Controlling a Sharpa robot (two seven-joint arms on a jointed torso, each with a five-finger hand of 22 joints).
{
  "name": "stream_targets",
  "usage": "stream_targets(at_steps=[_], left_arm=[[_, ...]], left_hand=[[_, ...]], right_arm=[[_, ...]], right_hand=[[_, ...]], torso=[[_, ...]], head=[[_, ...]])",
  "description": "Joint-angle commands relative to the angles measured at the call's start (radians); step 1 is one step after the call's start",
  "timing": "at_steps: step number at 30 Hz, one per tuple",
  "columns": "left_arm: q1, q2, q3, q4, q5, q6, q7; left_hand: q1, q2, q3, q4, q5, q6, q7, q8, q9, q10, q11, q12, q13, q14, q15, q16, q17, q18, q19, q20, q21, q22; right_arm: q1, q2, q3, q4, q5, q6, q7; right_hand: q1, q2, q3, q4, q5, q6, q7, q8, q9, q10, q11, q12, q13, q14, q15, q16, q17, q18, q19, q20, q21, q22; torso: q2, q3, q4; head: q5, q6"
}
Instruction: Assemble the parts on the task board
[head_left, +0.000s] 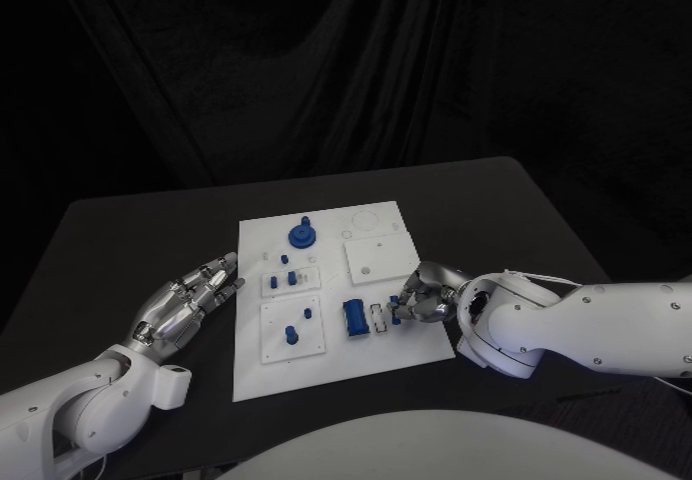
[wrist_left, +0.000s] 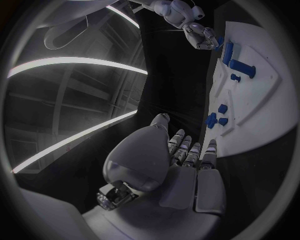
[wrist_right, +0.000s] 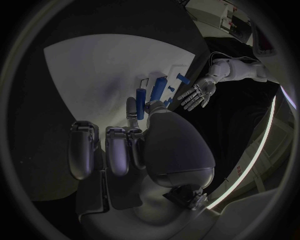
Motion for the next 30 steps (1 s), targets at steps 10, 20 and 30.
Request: stream_targets(at_steps=[10, 20, 30], left_arm=[[-0.002, 0.003, 0.001, 0.002, 0.004, 0.013, 0.013], [-0.002, 0.0, 0.001, 0.002, 0.004, 0.014, 0.009], [-0.002, 0.0, 0.001, 0.002, 0.004, 0.014, 0.009]], left_hand=[[0.009, 0.001, 0.008, -0.002, 0.006, 0.005, -0.001, 0.004, 0.001, -0.002, 0.008, 0.006, 0.001, 0.002, 0.006, -0.001, 0.0, 0.019, 0.002, 0.006, 0.002, 0.0], [0.009, 0.002, 0.009, -0.002, 0.006, 0.006, -0.001, 0.004, 0.001, -0.002, 0.008, 0.006, 0.001, 0.002, 0.006, -0.001, 0.0, 0.019, 0.002, 0.007, 0.002, 0.0], [0.01, 0.002, 0.011, -0.002, 0.006, 0.007, 0.001, 0.004, 0.001, -0.003, 0.008, 0.007, 0.001, 0.002, 0.008, -0.001, 0.0, 0.019, 0.002, 0.007, 0.001, -0.001]], right_arm=[[-0.013, 0.045, 0.0, -0.043, 0.086, -0.004, 0.033], [-0.023, 0.066, 0.0, -0.068, 0.054, 0.018, 0.021], [-0.025, 0.08, 0.0, -0.077, 0.045, 0.019, 0.028]], right_hand=[[-0.045, -0.009, 0.057, -0.041, -0.035, -0.006, 0.0, 0.008, 0.007, 0.104, -0.003, 0.003, 0.263, 0.093, -0.003, -0.005, 0.199, 0.007, 0.047, 0.0, -0.011, 0.221], [-0.065, -0.009, 0.065, -0.042, -0.076, -0.012, 0.0, 0.009, 0.01, 0.104, -0.002, 0.003, 0.263, 0.093, -0.002, -0.006, 0.197, 0.009, 0.044, 0.001, -0.017, 0.219], [-0.106, -0.007, 0.067, -0.041, -0.178, -0.018, 0.001, 0.009, 0.011, 0.104, -0.001, 0.003, 0.263, 0.093, -0.001, -0.006, 0.198, 0.009, 0.043, 0.002, -0.018, 0.219]], torso=[[0.0, 0.0, 0.0], [0.0, 0.0, 0.0002], [0.0, 0.0, 0.0001]], head=[[0.003, 0.0], [0.005, 0.0], [0.006, 0.0]])
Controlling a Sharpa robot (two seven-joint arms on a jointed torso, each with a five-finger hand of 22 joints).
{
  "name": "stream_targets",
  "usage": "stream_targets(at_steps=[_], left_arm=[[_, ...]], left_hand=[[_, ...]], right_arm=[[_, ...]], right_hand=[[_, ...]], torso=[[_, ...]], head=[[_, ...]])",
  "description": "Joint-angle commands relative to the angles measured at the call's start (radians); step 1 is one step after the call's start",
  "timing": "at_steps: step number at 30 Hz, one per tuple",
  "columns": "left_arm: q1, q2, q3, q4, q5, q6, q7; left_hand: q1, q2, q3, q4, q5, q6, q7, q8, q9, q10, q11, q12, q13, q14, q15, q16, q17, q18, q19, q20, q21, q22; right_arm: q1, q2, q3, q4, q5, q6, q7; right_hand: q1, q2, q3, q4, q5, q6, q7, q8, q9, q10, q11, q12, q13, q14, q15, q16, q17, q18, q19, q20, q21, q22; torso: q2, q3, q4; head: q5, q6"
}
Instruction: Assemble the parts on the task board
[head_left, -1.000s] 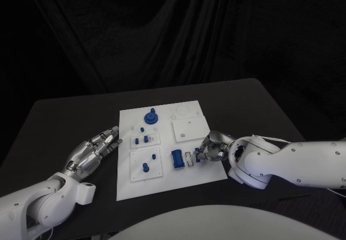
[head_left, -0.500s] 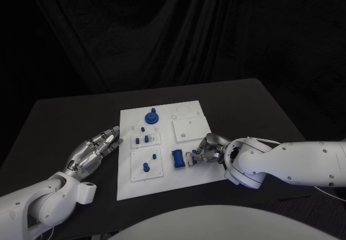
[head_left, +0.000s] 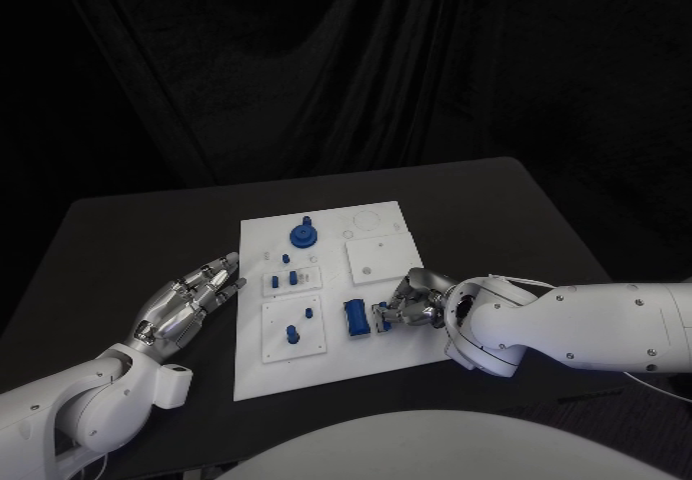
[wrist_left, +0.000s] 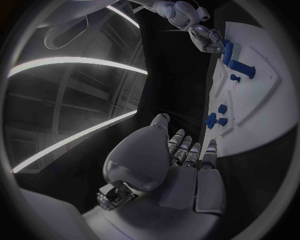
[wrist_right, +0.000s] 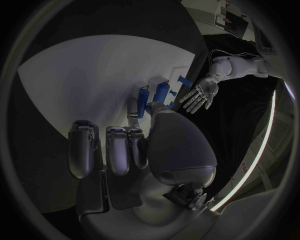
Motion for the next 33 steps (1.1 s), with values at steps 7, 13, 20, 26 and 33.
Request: stream_targets(at_steps=[7, 13, 20, 26, 33], left_arm=[[-0.002, 0.0, 0.001, 0.002, 0.004, 0.011, 0.007], [-0.002, 0.002, 0.001, 0.001, 0.004, 0.012, 0.005], [-0.002, 0.003, 0.001, 0.0, 0.004, 0.012, 0.002], [-0.002, 0.004, 0.001, -0.002, 0.004, 0.012, 0.003], [-0.003, 0.003, 0.001, -0.003, 0.004, 0.012, 0.003]], left_hand=[[0.01, 0.002, 0.009, 0.0, 0.006, 0.008, 0.002, 0.005, 0.001, 0.001, 0.005, 0.003, 0.001, 0.003, 0.009, 0.0, 0.0, 0.019, 0.002, 0.008, 0.001, -0.001], [0.01, 0.002, 0.009, 0.0, 0.006, 0.008, 0.002, 0.005, 0.001, 0.001, 0.005, 0.003, 0.001, 0.003, 0.009, 0.0, 0.0, 0.019, 0.002, 0.008, 0.001, -0.001], [0.009, 0.002, 0.009, 0.0, 0.005, 0.007, 0.004, 0.005, 0.001, 0.0, 0.006, 0.003, 0.001, 0.003, 0.01, 0.0, 0.0, 0.018, 0.002, 0.008, 0.001, -0.001], [0.008, -0.002, 0.009, -0.001, 0.003, 0.007, 0.008, 0.005, 0.001, -0.003, 0.006, 0.001, 0.001, 0.002, 0.009, -0.001, 0.0, 0.018, 0.001, 0.008, 0.001, -0.001], [0.008, -0.002, 0.009, -0.001, 0.003, 0.008, 0.008, 0.005, 0.001, -0.003, 0.006, 0.001, 0.001, 0.002, 0.009, -0.001, 0.0, 0.018, 0.001, 0.008, 0.001, -0.002]], right_arm=[[-0.004, 0.007, -0.001, 0.001, -0.017, 0.002, 0.011], [-0.004, 0.009, -0.001, 0.0, -0.018, 0.007, 0.012], [-0.004, 0.011, -0.001, -0.001, -0.025, 0.013, 0.008], [-0.004, 0.008, -0.001, 0.0, -0.033, 0.004, 0.016], [-0.004, -0.003, -0.001, 0.008, -0.036, -0.037, 0.047]], right_hand=[[-0.025, 0.002, -0.001, 0.008, -0.054, -0.009, 0.0, 0.0, -0.001, 0.104, -0.001, 0.003, 0.263, 0.094, -0.001, 0.0, 0.201, 0.009, 0.045, 0.002, 0.0, 0.219], [-0.096, 0.013, -0.024, 0.01, -0.208, -0.012, 0.004, -0.004, -0.005, 0.104, 0.003, 0.003, 0.263, 0.092, 0.003, -0.004, 0.194, 0.01, 0.043, 0.005, -0.004, 0.218], [-0.153, 0.024, -0.053, 0.011, -0.341, -0.017, 0.009, -0.005, -0.008, 0.104, 0.007, 0.003, 0.263, 0.091, 0.006, -0.005, 0.19, 0.012, 0.039, 0.009, -0.011, 0.215], [-0.242, 0.022, -0.103, 0.012, -0.482, -0.02, 0.009, 0.001, -0.004, 0.104, 0.008, 0.003, 0.263, 0.091, 0.007, -0.006, 0.187, 0.012, 0.039, 0.01, -0.013, 0.215], [-0.278, 0.028, -0.112, 0.012, -0.523, -0.016, 0.007, 0.011, 0.001, 0.104, 0.006, 0.003, 0.263, 0.091, 0.006, -0.006, 0.188, 0.012, 0.041, 0.01, -0.011, 0.216]], torso=[[0.0, 0.0, 0.0], [0.0, 0.0, -0.0001], [0.0, -0.0002, 0.0001], [0.0, 0.0, 0.0], [0.0, -0.0001, -0.0001]], head=[[0.0, 0.0], [0.001, 0.0], [0.003, 0.0], [0.003, 0.0], [0.007, 0.0]])
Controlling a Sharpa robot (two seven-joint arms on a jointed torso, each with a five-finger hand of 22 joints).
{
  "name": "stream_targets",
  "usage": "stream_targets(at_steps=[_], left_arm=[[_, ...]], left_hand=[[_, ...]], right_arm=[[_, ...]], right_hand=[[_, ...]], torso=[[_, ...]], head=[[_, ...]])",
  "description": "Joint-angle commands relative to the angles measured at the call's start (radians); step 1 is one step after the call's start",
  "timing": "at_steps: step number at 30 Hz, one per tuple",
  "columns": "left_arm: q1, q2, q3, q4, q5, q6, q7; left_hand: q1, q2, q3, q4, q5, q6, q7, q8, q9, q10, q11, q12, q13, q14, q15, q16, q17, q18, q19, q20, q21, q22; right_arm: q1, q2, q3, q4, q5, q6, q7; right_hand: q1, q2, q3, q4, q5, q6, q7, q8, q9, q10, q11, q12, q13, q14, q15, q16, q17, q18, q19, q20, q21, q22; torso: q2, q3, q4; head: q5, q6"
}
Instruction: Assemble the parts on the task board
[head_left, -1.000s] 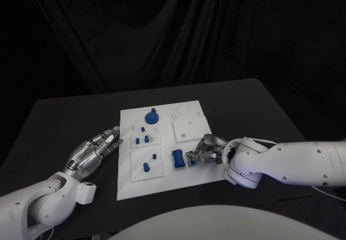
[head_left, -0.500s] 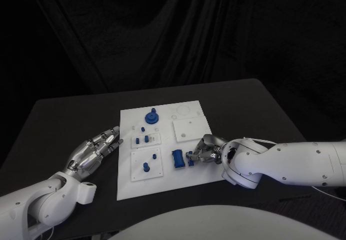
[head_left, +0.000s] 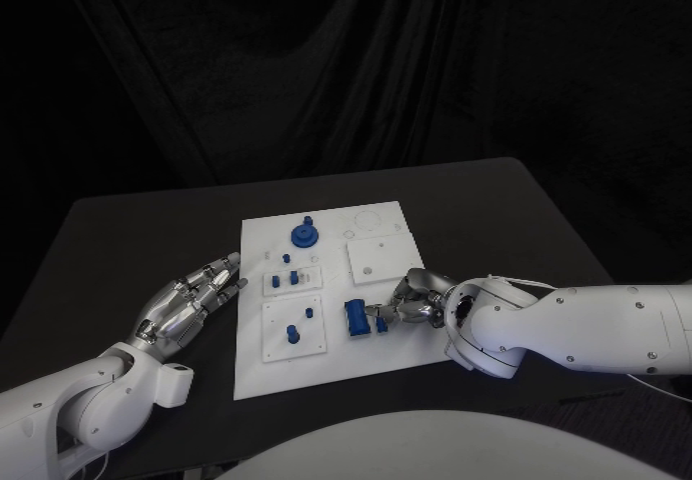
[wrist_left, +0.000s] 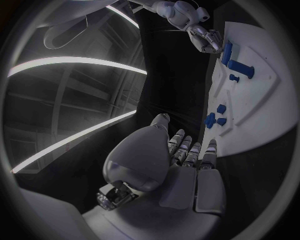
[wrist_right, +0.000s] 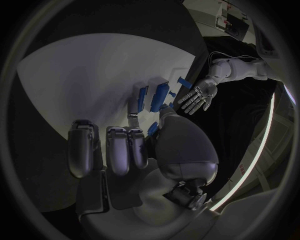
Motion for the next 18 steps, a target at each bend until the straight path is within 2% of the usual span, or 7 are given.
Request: stream_targets(at_steps=[1, 7, 8, 12, 16, 17, 18], left_arm=[[-0.002, 0.001, 0.001, 0.002, 0.004, 0.011, 0.009], [-0.002, 0.001, 0.001, 0.002, 0.004, 0.011, 0.013], [-0.002, 0.001, 0.001, 0.002, 0.004, 0.01, 0.015], [-0.002, -0.001, 0.001, 0.006, 0.004, 0.006, 0.027], [-0.002, -0.006, 0.001, 0.014, 0.004, -0.004, 0.039], [-0.002, -0.007, 0.001, 0.016, 0.004, -0.008, 0.042], [-0.002, -0.009, 0.001, 0.018, 0.004, -0.015, 0.044]], left_hand=[[0.008, -0.002, 0.003, -0.001, 0.003, 0.008, 0.008, 0.005, 0.001, -0.003, 0.006, 0.002, 0.001, -0.002, 0.006, -0.001, -0.001, 0.018, 0.001, 0.008, 0.001, -0.002], [0.007, -0.002, 0.004, -0.001, 0.003, 0.009, 0.008, 0.005, 0.001, -0.003, 0.006, 0.002, 0.001, -0.002, 0.006, -0.001, -0.001, 0.018, 0.001, 0.008, 0.001, -0.002], [0.007, -0.002, 0.004, -0.001, 0.003, 0.009, 0.008, 0.005, 0.001, -0.003, 0.006, 0.002, 0.001, -0.002, 0.006, -0.001, -0.001, 0.018, 0.001, 0.008, 0.001, -0.002], [0.007, -0.003, 0.004, -0.001, 0.003, 0.014, 0.01, 0.006, 0.002, -0.002, 0.005, 0.004, 0.001, -0.002, 0.005, -0.001, -0.001, 0.018, 0.001, 0.008, 0.001, -0.002], [0.004, -0.007, 0.004, 0.001, 0.004, 0.026, 0.011, 0.01, 0.004, -0.001, -0.003, 0.009, 0.002, -0.002, -0.003, -0.001, -0.001, 0.019, 0.0, 0.002, 0.0, -0.004], [0.003, -0.008, 0.003, 0.002, 0.004, 0.029, 0.011, 0.011, 0.004, -0.001, -0.004, 0.01, 0.002, -0.003, -0.005, -0.001, -0.001, 0.019, 0.0, 0.0, 0.0, -0.004], [0.002, -0.009, 0.003, 0.003, 0.004, 0.032, 0.01, 0.012, 0.005, -0.001, -0.006, 0.011, 0.002, -0.003, -0.007, -0.001, -0.001, 0.019, 0.0, -0.001, 0.0, -0.004]], right_arm=[[-0.002, -0.007, 0.0, 0.008, -0.013, -0.042, 0.043], [-0.002, -0.023, 0.0, 0.014, -0.013, -0.075, 0.072], [-0.002, -0.027, 0.0, 0.016, -0.013, -0.082, 0.079], [-0.001, -0.052, 0.001, 0.027, -0.01, -0.125, 0.137], [0.012, -0.081, 0.001, 0.035, 0.046, -0.179, 0.258], [0.017, -0.086, 0.001, 0.034, 0.075, -0.183, 0.298], [0.023, -0.09, 0.001, 0.03, 0.117, -0.187, 0.349]], right_hand=[[0.007, 0.016, 0.004, -0.003, 0.021, 0.002, -0.006, 0.014, 0.005, 0.104, 0.005, 0.003, 0.263, 0.091, 0.005, -0.005, 0.188, 0.011, 0.045, 0.005, -0.003, 0.216], [0.045, 0.031, 0.014, -0.004, 0.083, 0.0, -0.012, 0.037, 0.02, 0.104, -0.001, 0.003, 0.263, 0.092, 0.0, -0.004, 0.191, 0.011, 0.046, 0.0, 0.0, 0.217], [0.051, 0.041, 0.019, -0.004, 0.104, -0.003, -0.013, 0.043, 0.024, 0.104, -0.002, 0.003, 0.263, 0.092, -0.001, -0.004, 0.191, 0.011, 0.047, -0.001, 0.001, 0.217], [0.058, 0.048, 0.019, -0.004, 0.124, -0.006, -0.016, 0.061, 0.036, 0.104, -0.004, 0.003, 0.263, 0.091, -0.003, -0.005, 0.189, 0.01, 0.047, -0.002, 0.001, 0.218], [0.072, 0.047, 0.018, -0.003, 0.146, -0.008, -0.022, 0.088, 0.053, 0.104, -0.009, 0.003, 0.263, 0.089, -0.007, -0.01, 0.176, 0.014, 0.04, -0.005, -0.013, 0.212], [0.086, 0.049, 0.021, -0.003, 0.163, -0.012, -0.023, 0.102, 0.061, 0.104, -0.01, 0.003, 0.263, 0.081, -0.008, -0.026, 0.143, 0.021, 0.026, -0.007, -0.041, 0.203], [0.127, 0.053, 0.036, -0.009, 0.188, -0.026, -0.023, 0.111, 0.067, 0.104, -0.009, 0.003, 0.263, 0.054, -0.006, -0.07, 0.055, 0.042, -0.022, -0.005, -0.132, 0.172]], torso=[[0.0, -0.0001, 0.0], [0.0, 0.0, -0.0001], [0.0, 0.0, 0.0002], [0.0, 0.0, 0.0], [0.0, 0.0001, 0.0], [0.0, 0.0001, 0.0001], [0.0, 0.0002, 0.0002]], head=[[0.002, 0.0], [0.004, 0.0], [0.005, 0.0], [0.014, 0.0], [0.025, 0.0], [0.027, 0.0], [0.03, 0.0]])
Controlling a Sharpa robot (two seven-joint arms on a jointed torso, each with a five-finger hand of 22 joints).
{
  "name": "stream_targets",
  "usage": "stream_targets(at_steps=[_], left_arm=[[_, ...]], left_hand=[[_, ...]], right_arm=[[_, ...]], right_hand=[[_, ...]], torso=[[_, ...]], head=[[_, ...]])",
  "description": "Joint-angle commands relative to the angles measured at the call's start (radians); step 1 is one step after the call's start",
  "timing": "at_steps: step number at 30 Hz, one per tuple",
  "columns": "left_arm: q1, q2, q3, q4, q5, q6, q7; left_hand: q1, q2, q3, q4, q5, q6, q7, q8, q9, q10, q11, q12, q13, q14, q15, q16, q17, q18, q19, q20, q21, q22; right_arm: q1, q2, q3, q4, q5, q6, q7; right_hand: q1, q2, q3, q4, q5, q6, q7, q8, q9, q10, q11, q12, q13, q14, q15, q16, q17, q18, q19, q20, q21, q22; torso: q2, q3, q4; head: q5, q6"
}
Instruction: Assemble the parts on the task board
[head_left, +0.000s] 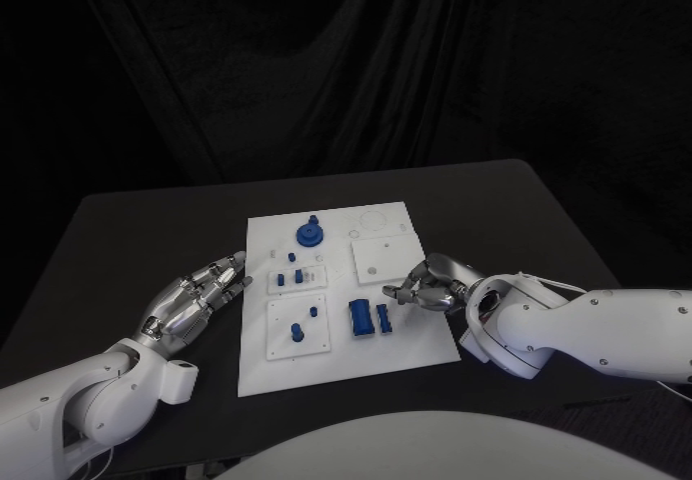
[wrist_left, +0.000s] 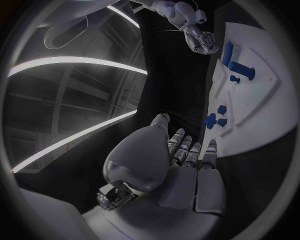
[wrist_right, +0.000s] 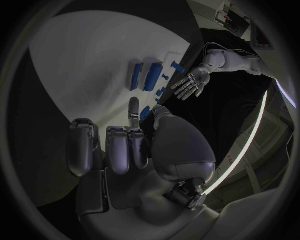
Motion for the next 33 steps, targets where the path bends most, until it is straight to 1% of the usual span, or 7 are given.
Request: stream_targets(at_steps=[1, 13, 17, 24, 30, 31, 33], left_arm=[[-0.001, -0.004, 0.001, 0.009, 0.004, -0.018, 0.042], [0.043, -0.04, 0.001, 0.085, 0.004, -0.115, 0.121], [0.054, -0.013, 0.001, 0.077, 0.004, -0.144, 0.165], [0.058, 0.059, 0.001, 0.018, 0.004, -0.173, 0.221], [0.055, 0.101, 0.001, -0.019, 0.004, -0.159, 0.238], [0.056, 0.09, 0.001, -0.01, 0.0, -0.149, 0.004], [0.056, 0.091, 0.002, -0.009, 0.001, -0.154, 0.003]], left_hand=[[0.001, -0.009, 0.002, 0.004, 0.004, 0.013, 0.009, 0.006, 0.001, -0.001, -0.008, 0.005, 0.001, -0.003, -0.008, -0.001, -0.001, 0.019, 0.0, -0.003, 0.0, -0.001], [-0.191, 0.007, -0.1, 0.115, -0.21, -0.076, -0.116, -0.023, -0.011, -0.008, -0.036, 0.011, -0.001, -0.006, -0.057, -0.004, -0.003, 0.015, -0.009, -0.062, -0.004, -0.019], [-0.226, 0.004, -0.118, 0.114, -0.282, -0.123, -0.154, -0.031, -0.016, -0.021, -0.104, -0.004, -0.003, -0.006, -0.112, -0.004, -0.003, 0.019, -0.011, -0.105, -0.006, -0.024], [-0.265, 0.004, -0.137, 0.113, -0.353, -0.117, -0.166, -0.031, -0.015, -0.054, -0.203, -0.039, -0.008, -0.006, -0.175, -0.004, -0.003, 0.02, -0.019, -0.155, -0.012, -0.043], [-0.27, -0.004, -0.145, 0.112, -0.354, -0.128, -0.202, -0.032, -0.017, -0.068, -0.223, -0.054, -0.011, -0.006, -0.187, -0.004, -0.003, 0.019, -0.024, -0.179, -0.016, -0.055], [-0.635, -0.085, -0.044, 0.025, -0.412, -0.193, -0.148, -0.058, -0.044, -0.096, -0.154, -0.08, -0.032, -0.006, -0.148, -0.004, -0.003, -0.049, -0.033, -0.261, -0.023, -0.081], [-0.678, -0.095, -0.036, 0.018, -0.42, -0.198, -0.148, -0.058, -0.044, -0.096, -0.154, -0.087, -0.032, -0.006, -0.148, -0.004, -0.003, -0.049, -0.033, -0.261, -0.023, -0.081]], right_arm=[[0.017, -0.009, 0.001, -0.006, 0.131, -0.086, 0.233], [0.087, 0.051, 0.001, -0.128, 0.618, -0.014, 0.78], [0.087, 0.075, 0.001, -0.175, 0.759, 0.075, 0.899], [0.065, 0.095, 0.001, -0.231, 0.842, 0.207, 1.019], [0.049, 0.104, 0.0, -0.256, 0.858, 0.252, 1.06], [0.055, 0.102, 0.0, -0.249, 0.8, 0.166, 0.968], [0.054, 0.106, 0.005, -0.251, 0.806, 0.161, 0.966]], right_hand=[[0.102, 0.006, 0.043, -0.019, 0.05, -0.03, 0.003, 0.018, 0.012, 0.084, 0.002, -0.016, 0.239, 0.005, 0.0, -0.107, -0.056, 0.068, -0.092, -0.003, -0.206, 0.132], [-0.015, 0.026, 0.007, 0.0, 0.035, -0.277, 0.178, -0.114, -0.204, -0.984, 0.245, -1.089, -0.764, -0.951, 0.296, -1.109, -0.999, 0.062, -0.9, 0.236, -1.335, -0.493], [-0.039, 0.052, -0.054, 0.0, 0.003, -0.349, 0.161, -0.178, -0.297, -1.084, 0.217, -1.172, -0.91, -1.068, 0.272, -1.211, -1.113, 0.059, -1.139, 0.259, -1.348, -0.8], [-0.069, 0.083, -0.159, 0.0, -0.066, -0.786, -0.186, -0.33, -0.551, -1.397, 0.035, -1.321, -1.148, -1.404, 0.163, -1.424, -1.273, 0.067, -1.431, 0.219, -1.383, -1.21], [-0.059, 0.09, -0.189, 0.0, -0.086, -0.801, -0.213, -0.338, -0.584, -1.428, -0.001, -1.344, -1.209, -1.433, 0.157, -1.442, -1.288, 0.091, -1.442, 0.219, -1.386, -1.241], [-0.379, -0.006, -0.118, -0.089, -0.177, -0.87, -0.156, -0.367, -0.643, -1.464, 0.03, -1.408, -1.233, -1.465, 0.087, -1.518, -1.307, -0.026, -1.463, 0.145, -1.395, -1.308], [-0.599, -0.006, -0.069, -0.157, -0.254, -0.924, -0.114, -0.367, -0.643, -1.464, 0.03, -1.461, -1.307, -1.465, 0.087, -1.518, -1.307, -0.026, -1.463, 0.089, -1.395, -1.308]], torso=[[0.0, 0.0002, 0.0003], [-0.048, 0.0056, -0.0043], [-0.07, 0.0184, -0.013], [-0.067, 0.0253, -0.0192], [-0.062, 0.0239, -0.0215], [-0.065, 0.0236, -0.0194], [-0.065, 0.0236, -0.0201]], head=[[0.012, 0.0], [0.144, 0.0], [0.165, 0.0], [0.173, 0.0], [0.169, 0.0], [0.171, 0.0], [0.171, 0.003]])
